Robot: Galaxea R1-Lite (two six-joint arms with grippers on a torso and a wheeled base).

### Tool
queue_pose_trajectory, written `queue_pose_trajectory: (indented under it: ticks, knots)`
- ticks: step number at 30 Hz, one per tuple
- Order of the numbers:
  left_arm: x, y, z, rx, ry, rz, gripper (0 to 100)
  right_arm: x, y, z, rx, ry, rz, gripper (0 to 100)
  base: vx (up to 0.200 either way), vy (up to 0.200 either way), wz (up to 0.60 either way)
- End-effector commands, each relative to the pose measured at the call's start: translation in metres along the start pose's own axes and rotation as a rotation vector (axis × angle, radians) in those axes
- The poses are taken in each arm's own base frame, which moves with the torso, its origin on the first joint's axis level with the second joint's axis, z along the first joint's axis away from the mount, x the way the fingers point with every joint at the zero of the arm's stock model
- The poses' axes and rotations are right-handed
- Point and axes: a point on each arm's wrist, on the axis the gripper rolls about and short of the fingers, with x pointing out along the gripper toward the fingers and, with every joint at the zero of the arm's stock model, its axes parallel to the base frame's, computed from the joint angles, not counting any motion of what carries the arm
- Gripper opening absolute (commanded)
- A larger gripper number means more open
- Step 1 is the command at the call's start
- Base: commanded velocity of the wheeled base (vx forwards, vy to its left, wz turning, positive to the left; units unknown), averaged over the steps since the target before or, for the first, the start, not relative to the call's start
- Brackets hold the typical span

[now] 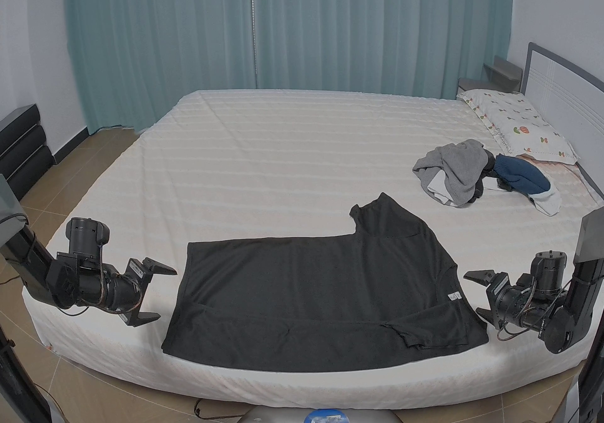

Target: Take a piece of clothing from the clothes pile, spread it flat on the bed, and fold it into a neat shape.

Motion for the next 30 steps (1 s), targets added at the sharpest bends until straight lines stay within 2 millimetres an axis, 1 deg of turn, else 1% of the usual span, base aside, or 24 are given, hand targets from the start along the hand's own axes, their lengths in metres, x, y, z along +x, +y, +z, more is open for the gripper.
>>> queue_pose_trajectory:
  ticks: [1, 3, 7, 11, 13, 14, 16, 17, 19, 20, 21, 22, 24, 27, 28, 29, 30]
  knots:
    - [0.0, -0.001, 0.0, 0.003, 0.0, -0.003, 100, 0.0, 0.001, 0.0, -0.001, -0.001, 0.003, 100, 0.0, 0.0, 0.0]
    - [0.0, -0.002, 0.0, 0.01, -0.003, -0.005, 100, 0.0, 0.001, 0.0, -0.001, -0.001, 0.003, 100, 0.0, 0.0, 0.0]
    - [0.0, -0.01, 0.003, 0.024, -0.022, -0.023, 100, 0.0, 0.001, -0.001, -0.004, 0.005, 0.004, 100, 0.0, 0.0, 0.0]
    - [0.004, -0.023, 0.009, 0.051, -0.039, -0.057, 100, 0.0, 0.0, -0.002, -0.003, 0.008, 0.0, 100, 0.0, 0.0, 0.0]
    - [0.005, -0.035, 0.016, 0.075, -0.072, -0.084, 100, 0.001, 0.001, -0.003, -0.006, 0.012, 0.002, 100, 0.0, 0.0, 0.0]
    - [0.006, -0.036, 0.017, 0.077, -0.076, -0.084, 100, 0.001, 0.001, -0.003, -0.007, 0.013, 0.002, 100, 0.0, 0.0, 0.0]
    - [0.019, -0.043, 0.028, 0.098, -0.102, -0.084, 100, 0.001, 0.002, -0.005, -0.008, 0.019, 0.003, 100, 0.0, 0.0, 0.0]
    - [0.022, -0.044, 0.029, 0.101, -0.103, -0.082, 100, 0.001, 0.002, -0.005, -0.008, 0.019, 0.003, 100, 0.0, 0.0, 0.0]
    - [0.042, -0.048, 0.036, 0.145, -0.103, -0.073, 100, 0.001, 0.002, -0.006, -0.009, 0.024, 0.002, 100, 0.0, 0.0, 0.0]
    - [0.045, -0.048, 0.038, 0.15, -0.103, -0.073, 100, 0.001, 0.002, -0.006, -0.01, 0.025, 0.004, 100, 0.0, 0.0, 0.0]
    - [0.065, -0.048, 0.045, 0.185, -0.099, -0.064, 100, 0.001, 0.002, -0.007, -0.013, 0.029, 0.002, 100, 0.0, 0.0, 0.0]
    - [0.068, -0.049, 0.046, 0.191, -0.1, -0.065, 100, 0.002, 0.002, -0.007, -0.011, 0.029, 0.001, 100, 0.0, 0.0, 0.0]
    - [0.086, -0.05, 0.055, 0.212, -0.109, -0.059, 100, 0.002, 0.002, -0.007, -0.013, 0.029, 0.001, 100, 0.0, 0.0, 0.0]
    - [0.104, -0.051, 0.064, 0.275, -0.117, -0.056, 100, 0.002, 0.002, -0.007, -0.013, 0.029, 0.001, 100, 0.0, 0.0, 0.0]
    - [0.106, -0.051, 0.064, 0.287, -0.118, -0.055, 100, 0.002, 0.002, -0.007, -0.013, 0.029, 0.001, 100, 0.0, 0.0, 0.0]
    - [0.114, -0.053, 0.065, 0.349, -0.129, -0.05, 100, 0.002, 0.002, -0.007, -0.013, 0.029, 0.001, 100, 0.0, 0.0, 0.0]
    - [0.115, -0.053, 0.066, 0.352, -0.131, -0.05, 100, 0.002, 0.001, -0.008, -0.012, 0.03, 0.0, 100, 0.0, 0.0, 0.0]
